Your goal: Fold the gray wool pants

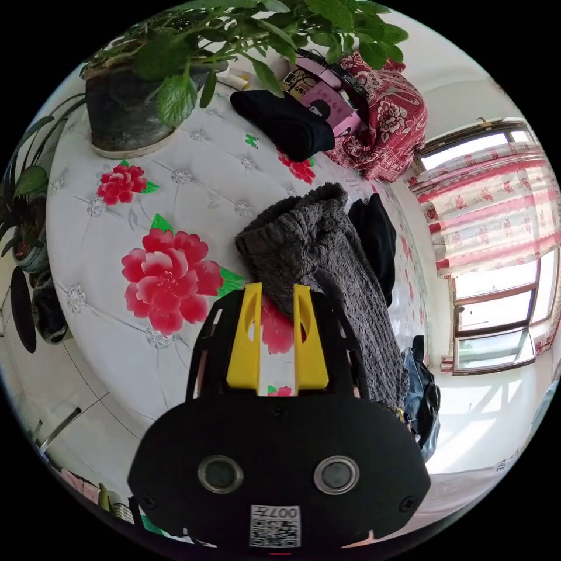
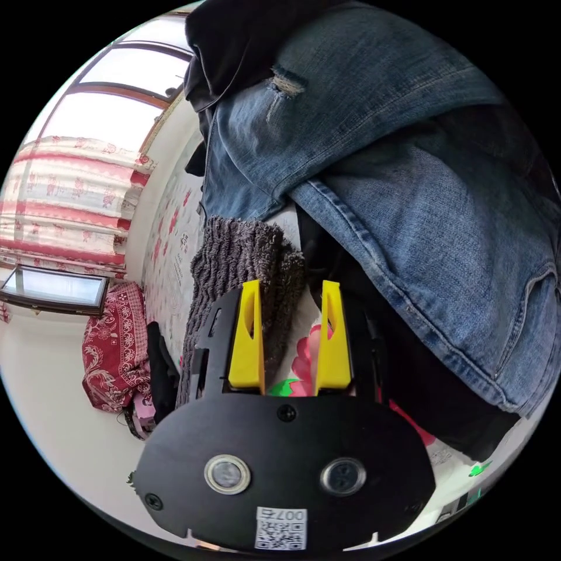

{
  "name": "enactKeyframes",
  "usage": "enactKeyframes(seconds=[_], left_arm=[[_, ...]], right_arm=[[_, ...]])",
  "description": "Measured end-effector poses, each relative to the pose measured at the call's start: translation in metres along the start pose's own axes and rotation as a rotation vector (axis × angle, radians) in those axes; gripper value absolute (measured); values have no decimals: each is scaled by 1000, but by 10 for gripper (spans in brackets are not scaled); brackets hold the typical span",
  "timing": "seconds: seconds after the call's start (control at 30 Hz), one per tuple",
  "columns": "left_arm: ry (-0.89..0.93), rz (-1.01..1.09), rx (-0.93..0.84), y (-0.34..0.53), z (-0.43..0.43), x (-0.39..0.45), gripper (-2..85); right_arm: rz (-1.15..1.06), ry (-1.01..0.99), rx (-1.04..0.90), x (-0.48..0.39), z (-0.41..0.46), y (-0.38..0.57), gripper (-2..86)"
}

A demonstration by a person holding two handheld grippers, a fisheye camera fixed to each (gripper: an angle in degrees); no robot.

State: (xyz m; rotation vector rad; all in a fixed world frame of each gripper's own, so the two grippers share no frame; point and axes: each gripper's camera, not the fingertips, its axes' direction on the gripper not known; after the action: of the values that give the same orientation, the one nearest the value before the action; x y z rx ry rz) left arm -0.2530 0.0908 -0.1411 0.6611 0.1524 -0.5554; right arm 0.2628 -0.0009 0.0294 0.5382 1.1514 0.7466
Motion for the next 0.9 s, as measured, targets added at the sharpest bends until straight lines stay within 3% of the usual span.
enactKeyframes(seconds=[0.17, 0.27, 0.33, 0.53, 0.63, 0.73, 0.8, 0.9], left_arm=[[87, -73, -16, -15, 9, -31, 128], [116, -109, 19, -33, 17, -44, 136], [108, -115, 17, -45, 25, -49, 141], [178, -189, 18, -71, 40, -74, 98], [210, -153, 16, -76, 38, -74, 53], [243, -113, 52, -74, 28, -72, 39], [254, -88, 68, -72, 20, -70, 35], [294, -54, 98, -66, 9, -63, 31]], right_arm=[[-54, -1, 22, -19, -5, 25, 109], [-66, -95, -102, -21, 11, 42, 104], [-35, -115, -74, -19, 16, 43, 98], [72, -228, -34, -42, 30, 12, 69], [-240, -342, -34, -129, 17, 16, 56], [-801, -360, -81, -251, -7, 81, 49], [-1207, -368, -149, -317, -15, 175, 50], [-1526, -332, -317, -342, 7, 296, 55]])
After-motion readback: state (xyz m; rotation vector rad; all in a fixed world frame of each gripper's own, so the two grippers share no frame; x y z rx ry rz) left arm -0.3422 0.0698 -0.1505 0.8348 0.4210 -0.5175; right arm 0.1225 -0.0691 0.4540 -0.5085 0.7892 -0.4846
